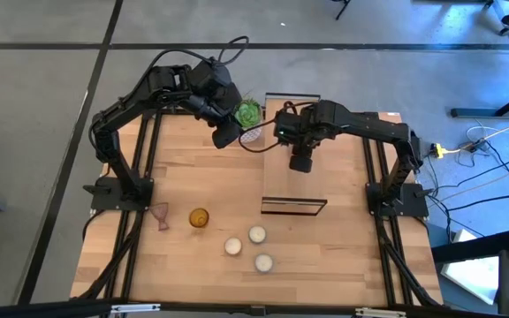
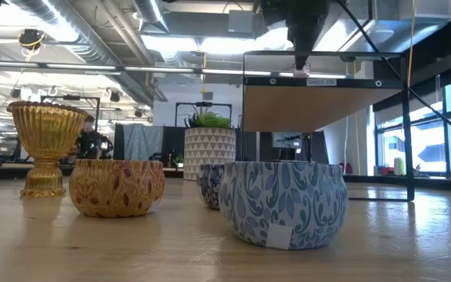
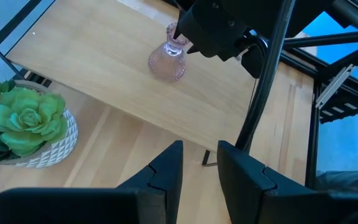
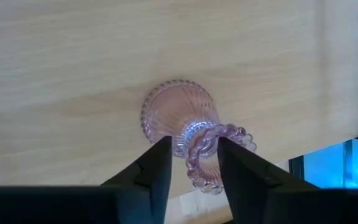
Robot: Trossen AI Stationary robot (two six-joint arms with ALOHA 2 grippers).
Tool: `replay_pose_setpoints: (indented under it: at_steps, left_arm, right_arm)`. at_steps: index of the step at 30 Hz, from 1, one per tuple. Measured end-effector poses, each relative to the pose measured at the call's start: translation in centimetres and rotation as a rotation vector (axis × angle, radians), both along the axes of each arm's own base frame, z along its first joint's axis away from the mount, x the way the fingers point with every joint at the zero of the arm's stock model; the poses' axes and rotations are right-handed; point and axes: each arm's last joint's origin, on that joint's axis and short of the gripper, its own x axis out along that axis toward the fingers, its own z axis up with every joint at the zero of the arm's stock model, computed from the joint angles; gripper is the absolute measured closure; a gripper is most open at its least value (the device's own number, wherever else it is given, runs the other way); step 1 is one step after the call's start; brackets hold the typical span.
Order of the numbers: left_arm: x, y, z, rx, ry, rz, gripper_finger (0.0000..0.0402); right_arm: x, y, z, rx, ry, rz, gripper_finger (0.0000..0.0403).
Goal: Pick & Place candle stick holders
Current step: Put the orange patterned scented candle on the shelf
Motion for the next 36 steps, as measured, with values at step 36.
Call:
replay_pose_setpoints:
  at_steps: [36]
  left_arm:
    - [1.9,-1.5,-3.7,-0.121,0.104,-0.112,0.0306]
  right_arm:
    - [-4.0,4.3,11.8,0.397,-0.501,0.055,0.0237]
